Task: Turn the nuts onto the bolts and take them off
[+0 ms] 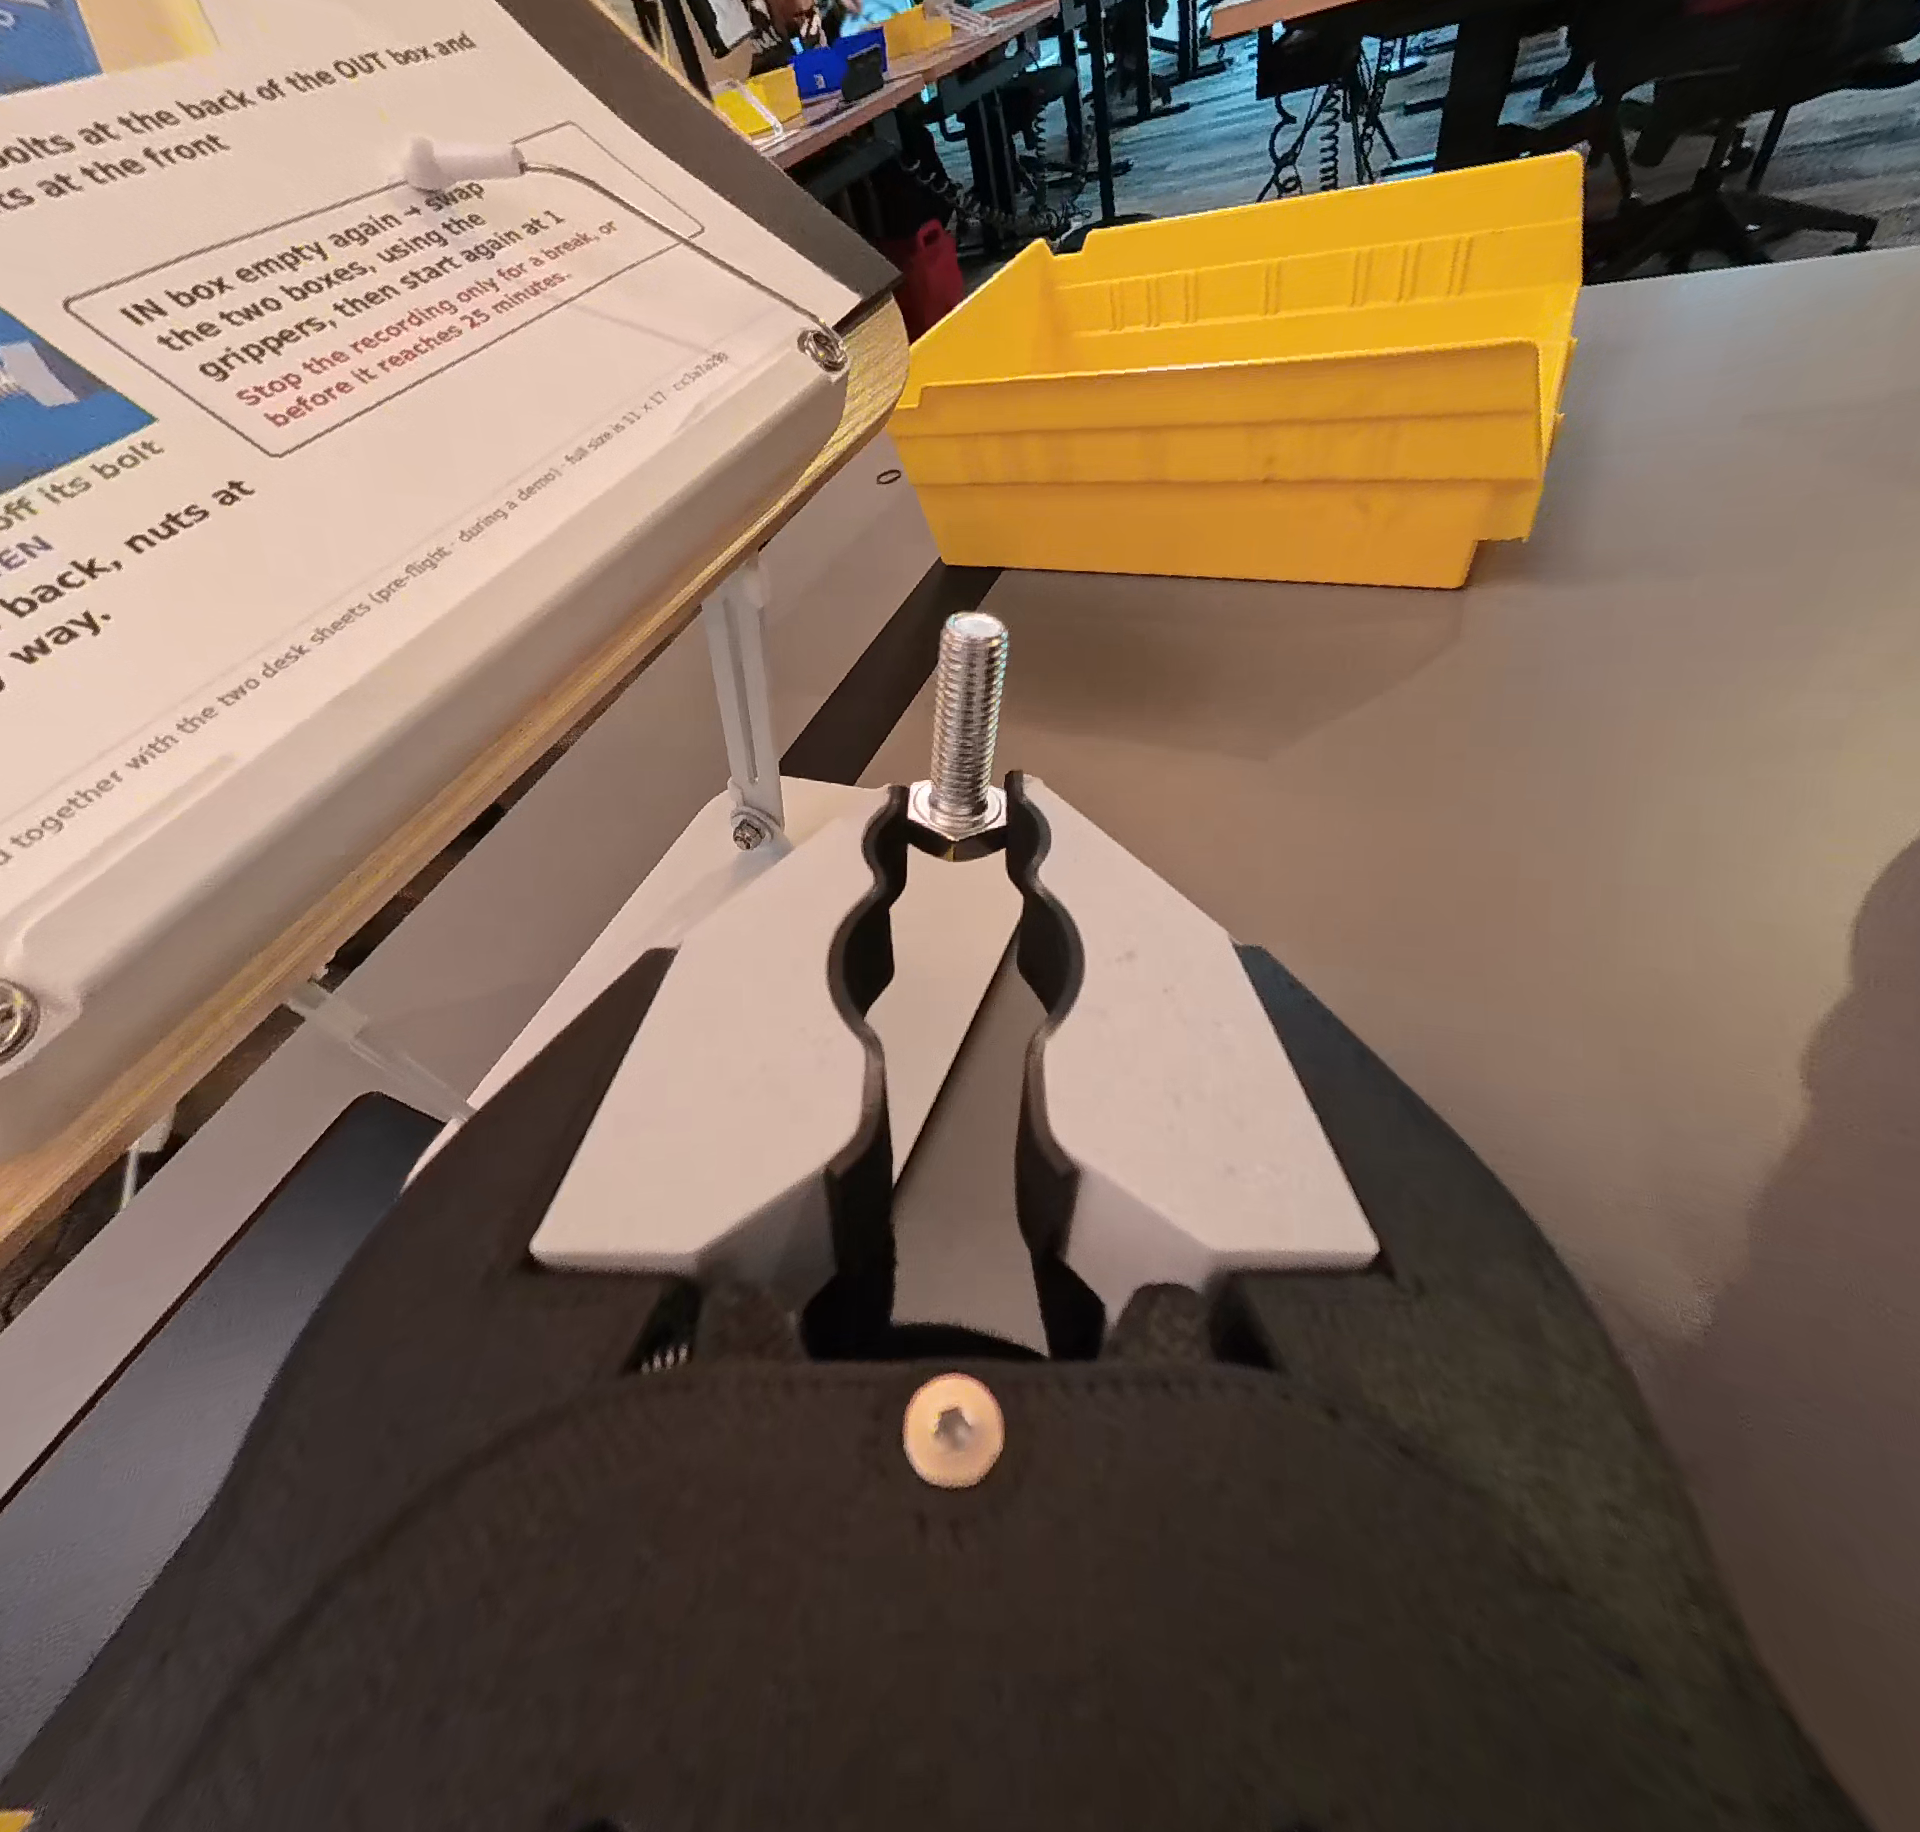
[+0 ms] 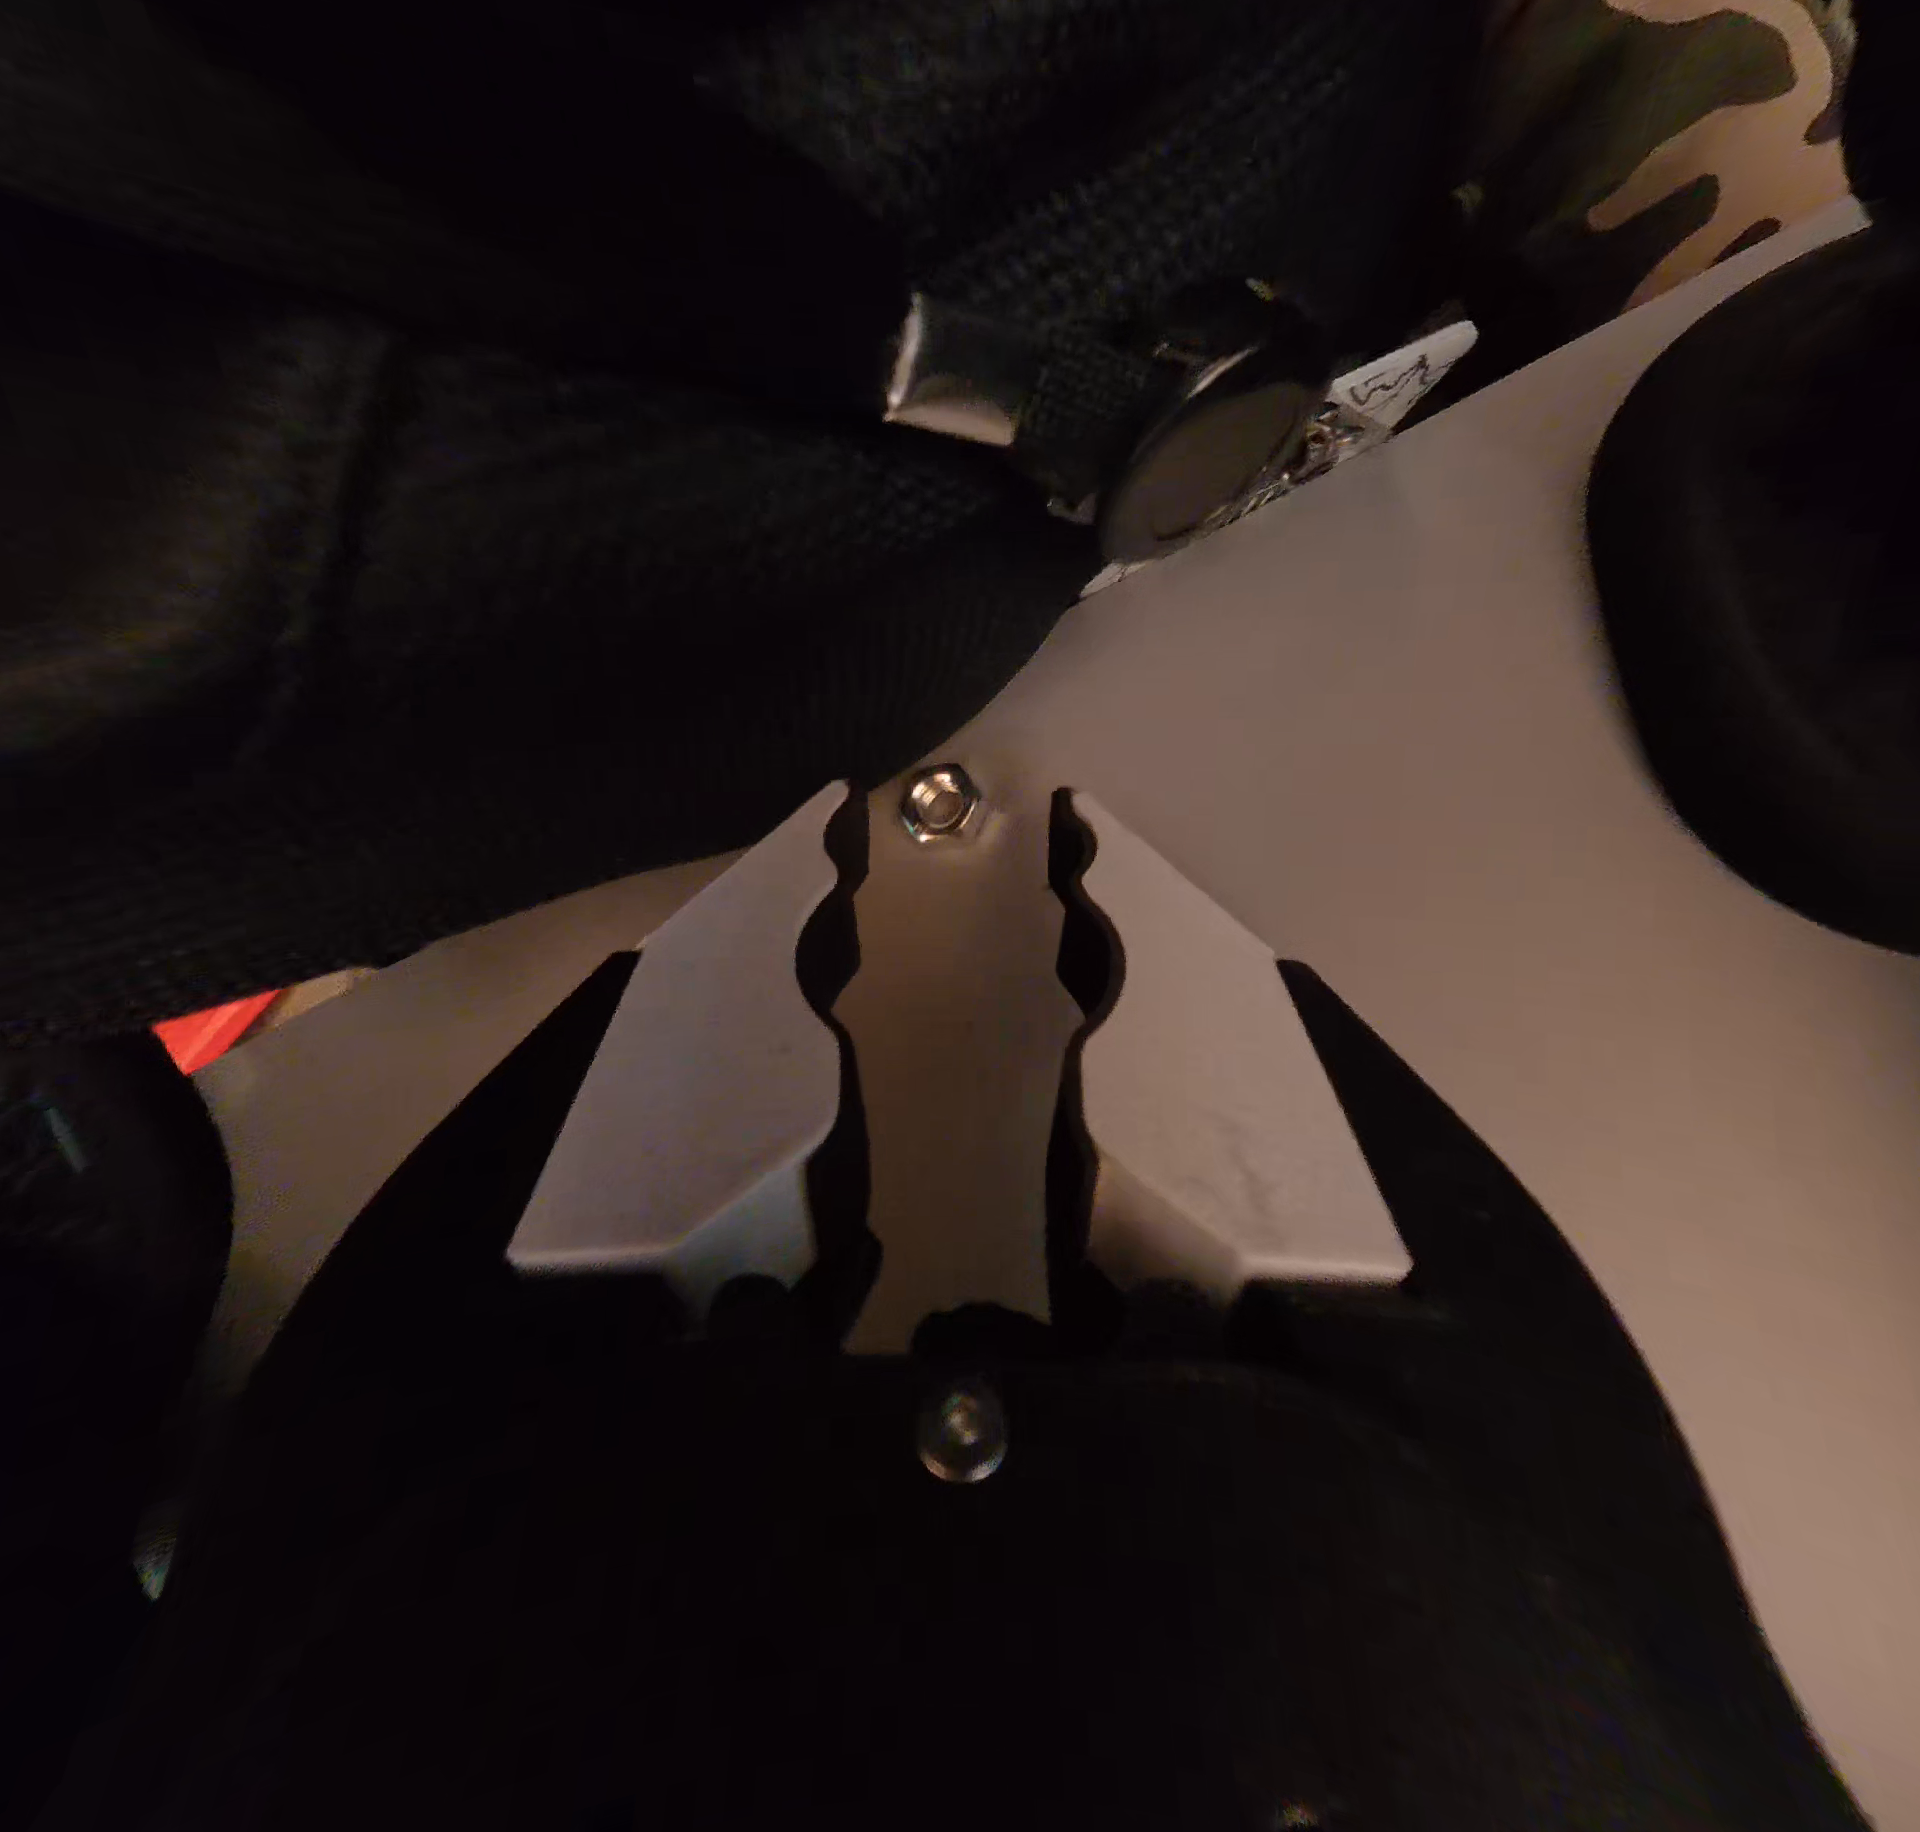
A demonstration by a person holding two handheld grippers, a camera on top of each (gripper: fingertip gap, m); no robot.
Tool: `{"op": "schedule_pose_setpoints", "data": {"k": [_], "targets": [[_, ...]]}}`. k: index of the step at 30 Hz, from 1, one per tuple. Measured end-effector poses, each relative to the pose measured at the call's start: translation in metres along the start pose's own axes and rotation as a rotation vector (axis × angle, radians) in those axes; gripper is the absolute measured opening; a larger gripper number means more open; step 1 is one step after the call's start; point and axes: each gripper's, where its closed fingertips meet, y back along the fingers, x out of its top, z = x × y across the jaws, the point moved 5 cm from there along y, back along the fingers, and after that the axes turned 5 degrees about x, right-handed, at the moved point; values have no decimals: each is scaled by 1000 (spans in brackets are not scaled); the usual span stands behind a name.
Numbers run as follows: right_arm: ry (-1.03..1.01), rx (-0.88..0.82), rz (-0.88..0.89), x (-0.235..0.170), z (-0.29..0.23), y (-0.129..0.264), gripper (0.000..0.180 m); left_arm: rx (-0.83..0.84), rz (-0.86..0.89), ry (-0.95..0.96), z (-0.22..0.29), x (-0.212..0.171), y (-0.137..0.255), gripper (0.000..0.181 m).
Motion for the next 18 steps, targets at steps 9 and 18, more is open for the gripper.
{"op": "schedule_pose_setpoints", "data": {"k": [9,18], "targets": [[9,-37,-62,-3,10,-15,26,-8,-19,-28,5,-2,-4,17],[107,-88,-113,-3,9,-17,22,5,-5,-27,0,2,0,17]]}}
